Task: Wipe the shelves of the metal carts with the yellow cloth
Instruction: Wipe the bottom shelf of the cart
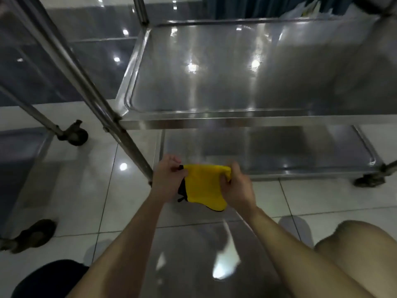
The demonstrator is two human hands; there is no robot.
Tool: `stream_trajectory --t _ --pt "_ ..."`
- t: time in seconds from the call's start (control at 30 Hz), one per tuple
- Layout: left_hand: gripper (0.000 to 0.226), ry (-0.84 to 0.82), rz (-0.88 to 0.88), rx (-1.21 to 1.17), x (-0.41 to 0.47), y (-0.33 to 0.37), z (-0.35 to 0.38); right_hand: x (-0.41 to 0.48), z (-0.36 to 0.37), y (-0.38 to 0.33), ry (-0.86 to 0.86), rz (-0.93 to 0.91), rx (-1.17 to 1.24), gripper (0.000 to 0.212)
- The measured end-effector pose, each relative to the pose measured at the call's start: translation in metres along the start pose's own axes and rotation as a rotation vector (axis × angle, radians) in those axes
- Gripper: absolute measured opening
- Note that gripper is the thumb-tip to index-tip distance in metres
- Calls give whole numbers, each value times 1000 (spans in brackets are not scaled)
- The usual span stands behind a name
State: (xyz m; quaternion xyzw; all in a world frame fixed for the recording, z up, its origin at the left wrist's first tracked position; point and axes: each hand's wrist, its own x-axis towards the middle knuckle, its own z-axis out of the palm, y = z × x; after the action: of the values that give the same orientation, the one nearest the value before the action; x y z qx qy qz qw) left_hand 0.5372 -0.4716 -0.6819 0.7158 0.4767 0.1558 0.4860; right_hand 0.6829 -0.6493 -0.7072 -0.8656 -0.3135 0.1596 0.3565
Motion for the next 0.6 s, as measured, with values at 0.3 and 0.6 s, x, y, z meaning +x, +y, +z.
stream_trajectory --t 0.3,0.6 --pt "22 127 137 -133 42 2 20 24 16 -6 210 -166 100 36" --pt "27 143 198 -130 44 -40 25 94 63 9 -58 -160 -358 61"
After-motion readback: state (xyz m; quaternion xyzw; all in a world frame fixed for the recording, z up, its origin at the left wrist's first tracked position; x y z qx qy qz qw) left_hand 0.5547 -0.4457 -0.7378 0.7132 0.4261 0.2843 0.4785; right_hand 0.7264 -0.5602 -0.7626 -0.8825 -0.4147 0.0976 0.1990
